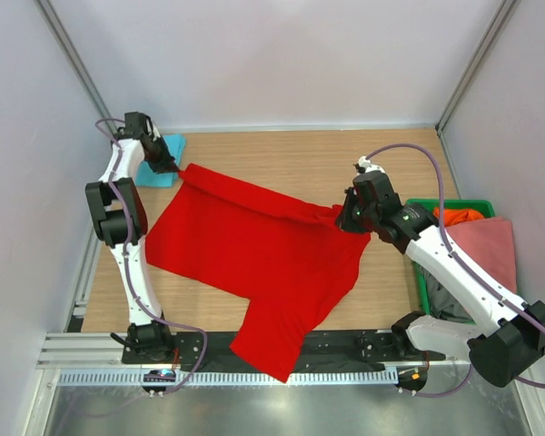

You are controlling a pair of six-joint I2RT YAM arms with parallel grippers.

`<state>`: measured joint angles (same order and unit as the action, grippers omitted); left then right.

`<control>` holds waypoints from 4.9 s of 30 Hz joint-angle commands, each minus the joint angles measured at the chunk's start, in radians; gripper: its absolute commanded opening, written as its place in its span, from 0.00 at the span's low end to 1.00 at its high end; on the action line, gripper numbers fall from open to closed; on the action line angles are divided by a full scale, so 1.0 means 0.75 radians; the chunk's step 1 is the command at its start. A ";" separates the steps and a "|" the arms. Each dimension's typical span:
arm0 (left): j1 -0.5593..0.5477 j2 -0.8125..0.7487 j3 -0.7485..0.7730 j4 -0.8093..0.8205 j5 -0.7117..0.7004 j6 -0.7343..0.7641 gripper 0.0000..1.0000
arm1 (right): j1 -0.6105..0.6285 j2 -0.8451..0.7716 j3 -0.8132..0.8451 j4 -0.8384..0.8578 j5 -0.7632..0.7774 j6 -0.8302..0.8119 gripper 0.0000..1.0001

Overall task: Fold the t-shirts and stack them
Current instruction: Fold the tshirt

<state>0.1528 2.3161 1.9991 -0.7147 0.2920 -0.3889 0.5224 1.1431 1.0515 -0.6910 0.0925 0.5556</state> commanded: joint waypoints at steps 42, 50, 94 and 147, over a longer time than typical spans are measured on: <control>-0.001 0.013 -0.072 -0.047 -0.113 0.071 0.18 | 0.007 -0.005 -0.257 -0.109 -0.105 0.081 0.03; -0.058 -0.200 -0.017 -0.172 -0.195 0.060 0.34 | -0.244 -0.003 -0.238 -0.057 -0.180 0.110 0.57; -0.191 0.182 0.077 0.104 0.005 -0.199 0.21 | -0.766 0.716 -0.144 0.521 -0.359 0.468 0.24; -1.539 -0.205 -0.240 0.127 -0.600 -0.273 0.45 | -0.623 -0.146 -0.197 -0.113 -0.316 0.032 0.74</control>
<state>-0.9951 2.1517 1.7531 -0.5655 -0.0620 -0.5938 0.0444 1.0801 0.9016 -0.7372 -0.1406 0.5709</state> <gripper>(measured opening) 0.455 0.741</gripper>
